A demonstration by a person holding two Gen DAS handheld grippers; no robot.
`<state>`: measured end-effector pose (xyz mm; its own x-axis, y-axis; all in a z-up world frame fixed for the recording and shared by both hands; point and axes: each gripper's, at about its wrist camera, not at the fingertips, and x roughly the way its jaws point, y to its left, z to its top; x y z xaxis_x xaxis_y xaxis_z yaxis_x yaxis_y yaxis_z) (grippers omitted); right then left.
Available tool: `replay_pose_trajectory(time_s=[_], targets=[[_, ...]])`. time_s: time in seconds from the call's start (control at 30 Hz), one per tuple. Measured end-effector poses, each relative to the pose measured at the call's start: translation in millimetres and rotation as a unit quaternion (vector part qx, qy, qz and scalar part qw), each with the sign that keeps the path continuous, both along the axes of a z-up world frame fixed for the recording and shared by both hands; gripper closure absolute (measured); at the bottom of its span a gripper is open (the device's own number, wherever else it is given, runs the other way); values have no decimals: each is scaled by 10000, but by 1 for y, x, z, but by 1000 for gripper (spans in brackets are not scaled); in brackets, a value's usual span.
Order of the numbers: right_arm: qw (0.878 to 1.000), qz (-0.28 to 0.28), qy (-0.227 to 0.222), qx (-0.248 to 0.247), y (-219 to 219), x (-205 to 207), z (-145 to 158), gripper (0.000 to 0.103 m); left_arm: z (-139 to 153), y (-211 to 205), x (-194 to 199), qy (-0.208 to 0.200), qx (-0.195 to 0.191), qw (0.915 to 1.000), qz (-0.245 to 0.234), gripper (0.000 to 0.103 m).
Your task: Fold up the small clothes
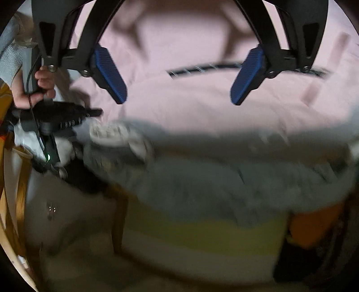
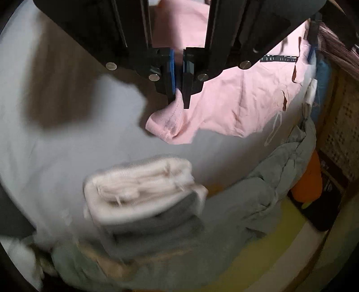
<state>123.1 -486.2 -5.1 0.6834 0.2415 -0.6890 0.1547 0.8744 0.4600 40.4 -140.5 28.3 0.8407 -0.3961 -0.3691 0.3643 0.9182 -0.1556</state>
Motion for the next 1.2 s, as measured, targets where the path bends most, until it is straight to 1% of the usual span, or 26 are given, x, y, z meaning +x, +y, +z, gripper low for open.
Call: replay_pose_trajectory(time_s=[0.07, 0.1, 0.2, 0.27, 0.33, 0.37, 0.4, 0.43, 0.47, 0.5, 0.57, 0.6, 0.63, 0.7, 0.73, 0.8, 0.83, 0.9, 0.93, 0.97, 1.03, 1.07, 1.1, 1.13, 1.17, 1.2], targets=[[9993, 105, -362, -62, 16, -8, 23, 99, 17, 17, -7, -214, 257, 9987, 388, 5], [9983, 194, -526, -156, 32, -11, 38, 99, 24, 27, -9, -261, 290, 9981, 468, 5], [9970, 433, -567, -308, 76, -5, 62, 99, 39, 58, -17, -400, 205, 9968, 661, 5], [9955, 692, -526, -382, 116, 2, 68, 99, 44, 74, -19, -409, 209, 9960, 766, 5], [9926, 883, -407, -722, 162, 11, 58, 98, 44, 88, -22, -352, 163, 9952, 901, 5], [9898, 960, -326, -999, 182, 13, 48, 96, 43, 94, -23, -302, 99, 9947, 974, 5], [9850, 1084, -202, -1328, 201, 14, 36, 87, 41, 100, -22, -239, 30, 9949, 979, 5], [9794, 1239, -57, -1594, 215, 14, 25, 73, 39, 104, -24, -171, -30, 9952, 960, 5], [9740, 1404, 66, -1777, 227, 10, 14, 70, 36, 108, -25, -111, -64, 9953, 955, 5], [9715, 1510, 75, -1828, 233, 2, 7, 69, 34, 111, -25, -71, -65, 9953, 960, 5], [9703, 1694, -104, -1726, 234, -22, 6, 66, 29, 115, -27, -54, -11, 9956, 940, 5], [9698, 1781, -186, -1657, 233, -35, 8, 54, 27, 116, -27, -55, 32, 9954, 958, 5], [9709, 1834, -268, -1515, 229, -49, 11, 48, 26, 117, -28, -51, 55, 9951, 989, 5], [9726, 1928, -412, -1229, 218, -74, 19, 48, 23, 116, -23, 34, 14, 9953, 966, 5], [9743, 1856, -597, -1129, 209, -87, 26, 48, 21, 114, -20, 123, -30, 9958, 906, 5], [9775, 1517, -1009, -1065, 190, -101, 43, 48, 17, 109, -13, 380, -45, 9966, 730, 5], [9795, 1161, -1256, -1068, 173, -104, 52, 48, 14, 103, -8, 524, -4, 9966, 633, 5], [9814, 522, -1456, -1134, 147, -103, 63, 48, 8, 87, 0, 787, 132, 9959, 427, 6], [9827, 254, -1449, -1129, 132, -98, 67, 49, 5, 79, 4, 868, 164, 9956, 310, 6], [9837, 152, -1420, -1090, 122, -92, 68, 52, 3, 72, 6, 885, 124, 9958, 189, 6], [9847, 151, -1315, -1130, 108, -78, 67, 69, 1, 58, 15, 924, -4, 9957, -72, 6], [9848, 243, -1241, -1192, 107, -72, 66, 69, 2, 50, 24, 975, -13, 9951, -160, 7], [9847, 394, -1184, -1219, 107, -65, 65, 73, 3, 41, 37, 1052, 0, 9942, -226, 12], [9849, 555, -1148, -1167, 106, -58, 62, 80, 4, 32, 52, 1162, 7, 9927, -316, 20], [9861, 642, -1100, -1071, 104, -54, 58, 82, 4, 22, 69, 1333, -6, 9899, -487, 26], [9879, 733, -1002, -928, 102, -50, 55, 83, 2, 10, 89, 1599, -40, 9844, -734, 43]])
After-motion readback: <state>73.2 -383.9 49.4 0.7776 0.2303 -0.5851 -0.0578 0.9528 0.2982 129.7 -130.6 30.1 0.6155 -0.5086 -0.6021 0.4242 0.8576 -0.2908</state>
